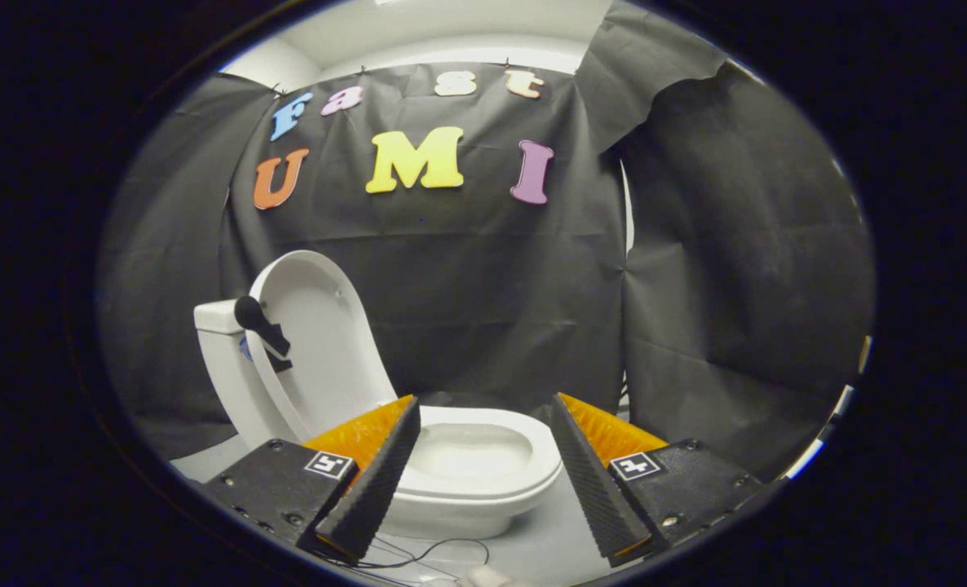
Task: Open the toilet lid.
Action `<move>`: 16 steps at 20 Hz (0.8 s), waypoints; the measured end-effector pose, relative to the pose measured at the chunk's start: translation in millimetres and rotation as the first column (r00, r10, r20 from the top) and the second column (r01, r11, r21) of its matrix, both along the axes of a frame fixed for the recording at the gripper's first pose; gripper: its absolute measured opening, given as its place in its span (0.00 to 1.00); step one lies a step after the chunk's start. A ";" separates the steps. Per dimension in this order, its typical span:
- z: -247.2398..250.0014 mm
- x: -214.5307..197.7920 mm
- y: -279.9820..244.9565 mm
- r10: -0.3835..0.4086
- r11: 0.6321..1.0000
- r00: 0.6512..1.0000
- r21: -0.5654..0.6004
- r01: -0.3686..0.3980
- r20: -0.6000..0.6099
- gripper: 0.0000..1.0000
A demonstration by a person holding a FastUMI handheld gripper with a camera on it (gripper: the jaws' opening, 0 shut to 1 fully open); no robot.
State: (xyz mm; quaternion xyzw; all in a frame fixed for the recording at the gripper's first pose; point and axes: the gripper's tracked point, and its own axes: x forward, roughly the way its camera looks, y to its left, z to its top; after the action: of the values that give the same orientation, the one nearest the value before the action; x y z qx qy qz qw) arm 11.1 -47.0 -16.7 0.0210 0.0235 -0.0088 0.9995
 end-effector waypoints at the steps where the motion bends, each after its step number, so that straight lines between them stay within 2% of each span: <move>1: -3.0 1.8 0.5 0.007 1.000 1.000 0.028 -0.006 -0.009 0.99; 5: -17.9 7.2 -4.0 -0.009 1.000 0.999 0.014 0.010 -0.032 1.00; 16: -14.8 6.6 -16.5 -0.025 0.999 0.999 0.039 0.026 -0.025 0.99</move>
State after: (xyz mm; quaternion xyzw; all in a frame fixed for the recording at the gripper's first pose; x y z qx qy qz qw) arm 17.7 -63.6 -31.5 0.0409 0.0358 -0.0216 0.9983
